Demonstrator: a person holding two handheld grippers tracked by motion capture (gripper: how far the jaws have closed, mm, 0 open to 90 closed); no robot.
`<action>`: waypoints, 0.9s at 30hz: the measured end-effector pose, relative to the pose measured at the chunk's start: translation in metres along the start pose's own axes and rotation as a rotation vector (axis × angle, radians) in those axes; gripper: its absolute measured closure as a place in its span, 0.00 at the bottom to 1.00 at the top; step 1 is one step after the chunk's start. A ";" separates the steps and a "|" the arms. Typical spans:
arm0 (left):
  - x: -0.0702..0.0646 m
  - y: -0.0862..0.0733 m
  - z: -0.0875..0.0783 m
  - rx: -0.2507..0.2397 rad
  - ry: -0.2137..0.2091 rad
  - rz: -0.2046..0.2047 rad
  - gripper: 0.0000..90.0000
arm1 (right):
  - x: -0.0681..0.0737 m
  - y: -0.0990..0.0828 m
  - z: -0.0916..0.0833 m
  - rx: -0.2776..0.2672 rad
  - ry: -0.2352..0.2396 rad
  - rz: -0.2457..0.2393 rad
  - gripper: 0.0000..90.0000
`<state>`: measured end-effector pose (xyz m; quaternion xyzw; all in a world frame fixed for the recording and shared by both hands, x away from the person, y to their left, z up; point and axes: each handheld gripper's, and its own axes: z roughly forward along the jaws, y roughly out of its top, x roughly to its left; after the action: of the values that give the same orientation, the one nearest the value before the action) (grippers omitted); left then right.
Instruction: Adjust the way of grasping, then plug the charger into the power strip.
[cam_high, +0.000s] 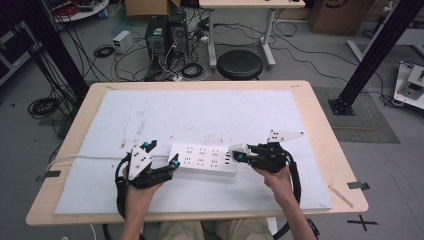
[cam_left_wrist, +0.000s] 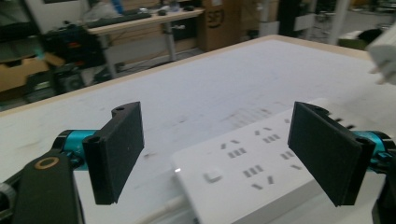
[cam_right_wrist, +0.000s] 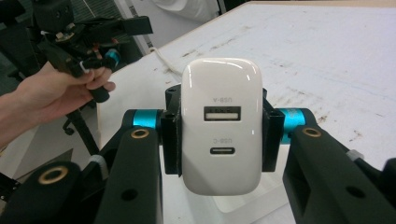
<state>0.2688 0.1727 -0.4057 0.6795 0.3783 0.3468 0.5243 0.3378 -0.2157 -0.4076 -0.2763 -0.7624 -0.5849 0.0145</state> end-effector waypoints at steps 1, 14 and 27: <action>0.003 0.000 -0.003 0.009 0.017 -0.005 0.20 | 0.000 0.000 0.000 0.003 0.000 0.001 0.70; 0.025 -0.006 -0.021 0.042 0.065 -0.062 0.20 | -0.003 0.005 0.000 0.070 -0.022 -0.034 0.70; 0.026 -0.007 -0.015 0.052 0.059 -0.057 0.20 | -0.013 0.014 0.009 0.171 -0.048 -0.073 0.70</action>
<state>0.2668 0.2035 -0.4071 0.6713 0.4216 0.3418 0.5048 0.3574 -0.2107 -0.4020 -0.2602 -0.8192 -0.5111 -0.0015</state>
